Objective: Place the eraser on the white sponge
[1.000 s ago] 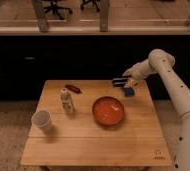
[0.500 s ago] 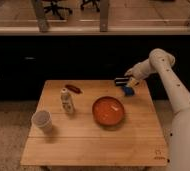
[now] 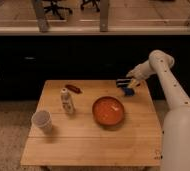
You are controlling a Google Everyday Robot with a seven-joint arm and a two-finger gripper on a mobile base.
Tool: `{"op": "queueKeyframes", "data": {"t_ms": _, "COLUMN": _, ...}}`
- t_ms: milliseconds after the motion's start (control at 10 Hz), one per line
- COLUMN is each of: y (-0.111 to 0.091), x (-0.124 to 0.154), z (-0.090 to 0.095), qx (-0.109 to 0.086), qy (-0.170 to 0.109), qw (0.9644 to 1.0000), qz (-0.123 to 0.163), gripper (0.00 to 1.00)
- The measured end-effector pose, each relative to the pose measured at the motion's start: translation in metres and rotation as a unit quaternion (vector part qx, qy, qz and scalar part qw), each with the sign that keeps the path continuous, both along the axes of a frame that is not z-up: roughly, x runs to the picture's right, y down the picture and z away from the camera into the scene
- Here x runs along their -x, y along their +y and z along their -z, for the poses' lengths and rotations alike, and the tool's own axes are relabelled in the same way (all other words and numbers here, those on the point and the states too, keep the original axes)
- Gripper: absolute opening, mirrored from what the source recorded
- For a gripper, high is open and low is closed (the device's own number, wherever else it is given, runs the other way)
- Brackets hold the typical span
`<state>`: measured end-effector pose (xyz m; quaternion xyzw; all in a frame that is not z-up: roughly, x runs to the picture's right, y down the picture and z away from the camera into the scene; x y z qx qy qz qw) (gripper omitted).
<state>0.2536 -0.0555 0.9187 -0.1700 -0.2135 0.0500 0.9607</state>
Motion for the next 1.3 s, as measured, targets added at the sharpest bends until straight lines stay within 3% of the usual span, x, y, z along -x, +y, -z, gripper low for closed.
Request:
{"op": "queueKeyframes", "data": {"t_ms": 600, "y": 0.022, "x": -0.013, "z": -0.036, "qx": 0.036, "qy": 0.034, "qw": 0.9987, "qz": 0.006, "gripper": 0.0}}
{"op": "queueKeyframes", "data": {"t_ms": 1300, "y": 0.029, "x": -0.027, "z": -0.058, "qx": 0.051, "qy": 0.062, "qw": 0.9966, "qz": 0.014, "gripper": 0.0}}
